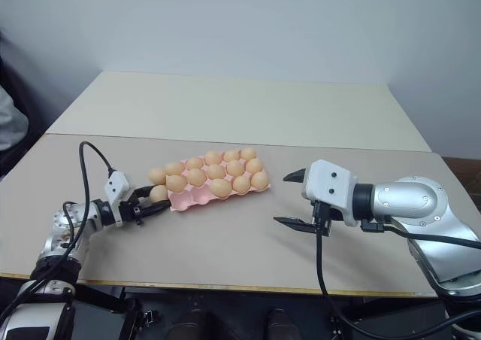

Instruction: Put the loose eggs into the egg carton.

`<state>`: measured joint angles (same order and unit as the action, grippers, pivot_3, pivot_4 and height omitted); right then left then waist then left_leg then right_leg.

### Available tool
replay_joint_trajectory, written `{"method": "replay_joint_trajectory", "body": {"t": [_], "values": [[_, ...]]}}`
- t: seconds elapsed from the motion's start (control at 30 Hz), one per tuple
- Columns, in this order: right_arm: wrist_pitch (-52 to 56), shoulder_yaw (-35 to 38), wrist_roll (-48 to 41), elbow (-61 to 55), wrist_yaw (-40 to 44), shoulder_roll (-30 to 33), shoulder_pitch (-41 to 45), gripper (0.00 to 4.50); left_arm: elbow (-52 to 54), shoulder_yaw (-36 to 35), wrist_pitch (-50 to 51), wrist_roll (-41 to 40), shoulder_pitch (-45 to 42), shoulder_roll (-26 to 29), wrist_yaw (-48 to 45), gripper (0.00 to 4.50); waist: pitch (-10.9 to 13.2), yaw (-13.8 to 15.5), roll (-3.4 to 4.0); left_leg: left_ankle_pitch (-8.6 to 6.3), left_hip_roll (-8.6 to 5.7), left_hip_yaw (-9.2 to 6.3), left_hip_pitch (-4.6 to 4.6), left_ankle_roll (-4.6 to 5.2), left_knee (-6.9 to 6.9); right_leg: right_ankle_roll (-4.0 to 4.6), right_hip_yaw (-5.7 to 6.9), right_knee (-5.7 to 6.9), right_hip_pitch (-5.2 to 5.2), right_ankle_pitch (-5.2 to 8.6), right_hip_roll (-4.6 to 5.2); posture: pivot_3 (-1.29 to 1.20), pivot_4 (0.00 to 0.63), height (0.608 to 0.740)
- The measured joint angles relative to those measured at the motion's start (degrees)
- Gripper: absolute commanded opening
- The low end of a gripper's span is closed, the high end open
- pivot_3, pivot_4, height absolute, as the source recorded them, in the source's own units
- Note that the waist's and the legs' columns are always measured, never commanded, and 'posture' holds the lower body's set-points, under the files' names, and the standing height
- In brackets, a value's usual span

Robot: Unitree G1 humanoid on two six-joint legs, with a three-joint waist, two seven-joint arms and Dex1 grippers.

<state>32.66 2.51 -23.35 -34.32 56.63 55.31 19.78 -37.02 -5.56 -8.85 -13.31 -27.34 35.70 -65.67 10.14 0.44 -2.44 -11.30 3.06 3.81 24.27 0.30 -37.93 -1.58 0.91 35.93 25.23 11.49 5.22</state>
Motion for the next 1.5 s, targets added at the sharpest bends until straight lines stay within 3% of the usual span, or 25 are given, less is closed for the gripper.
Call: {"method": "replay_joint_trajectory", "body": {"t": [0.3, 0.57, 0.7, 0.87, 1.27, 1.3, 1.47, 1.5], "values": [[-0.1, -0.3, 0.3, 0.3, 0.1, 0.0, 0.2, 4.5, 11.5, -1.6, 5.4, -0.9, 7.6, 10.2, -2.4, 2.26, 0.0, 0.0, 0.01, 0.0, 0.02, 0.01, -0.01, -0.01, 0.0, 0.33, 0.0, 0.0, 0.03, 0.2, 0.05, 0.0, 0.15, 0.74], [-0.6, -1.3, 0.7, 0.4, -0.5, -0.6, 0.2, 4.5, 25.2, -5.0, 11.8, -12.8, 6.7, 7.4, -6.6, 2.26, 0.0, 0.4, -0.01, 0.0, -0.02, 0.01, -0.02, -0.01, 0.0, 0.32, 0.0, -0.01, -0.05, 0.2, 0.06, 0.0, 0.15, 0.74], [-0.6, -1.3, 0.7, 0.0, -1.7, -0.9, 0.2, 4.5, 24.2, -0.9, 12.4, -12.3, 1.3, 2.0, -6.6, 2.26, 0.0, 0.4, -0.01, 0.02, -0.05, 0.0, -0.03, 0.01, -0.01, 0.0, 0.0, 0.02, -0.08, 0.02, 0.01, 0.0, 0.15, 0.74], [0.7, 0.3, -0.8, -2.7, -2.6, -0.8, 0.2, 4.5, 15.4, 4.5, 9.7, -7.9, -6.3, -3.5, -7.2, 2.26, 0.0, 0.2, -0.03, 0.02, -0.07, -0.01, 0.0, 0.02, -0.02, -0.02, -0.03, -0.01, -0.07, 0.0, -0.01, 0.0, 0.15, 0.74], [4.2, 3.6, -2.7, -7.8, -4.6, 1.1, -3.6, 4.5, 1.6, 7.8, 2.0, -2.6, -12.5, -6.0, -11.9, 2.26, 0.0, 0.2, -0.04, 0.02, -0.08, -0.05, 0.02, 0.03, -0.07, -0.03, -0.02, -0.02, -0.07, 0.0, 0.0, 0.0, 0.15, 0.74], [4.2, 3.6, -2.7, -8.0, -4.7, 1.1, -3.9, 4.5, 1.4, 7.7, 2.0, -2.7, -12.8, -6.4, -12.5, 2.94, 0.0, 0.2, -0.04, 0.02, -0.08, -0.06, 0.02, 0.03, -0.07, -0.03, -0.02, -0.02, -0.08, 0.0, -0.01, 0.0, 0.15, 0.74], [4.2, 3.6, -2.7, -7.9, -4.9, 1.2, -4.0, 4.5, 1.5, 7.2, 2.0, -3.4, -13.0, -6.8, -13.6, 4.45, 0.0, 0.2, -0.04, 0.02, -0.08, -0.07, 0.02, 0.03, -0.07, -0.04, -0.03, -0.01, -0.07, -0.01, -0.02, 0.0, 0.15, 0.74], [4.2, 3.6, -2.7, -7.9, -4.9, 1.2, -4.0, 4.5, 1.6, 7.2, 1.8, -3.4, -13.0, -6.9, -13.5, 4.48, 0.0, 0.2, -0.04, 0.02, -0.07, -0.07, 0.01, 0.03, -0.07, -0.04, -0.03, -0.01, -0.07, -0.01, -0.02, 0.0, 0.15, 0.74]]}}
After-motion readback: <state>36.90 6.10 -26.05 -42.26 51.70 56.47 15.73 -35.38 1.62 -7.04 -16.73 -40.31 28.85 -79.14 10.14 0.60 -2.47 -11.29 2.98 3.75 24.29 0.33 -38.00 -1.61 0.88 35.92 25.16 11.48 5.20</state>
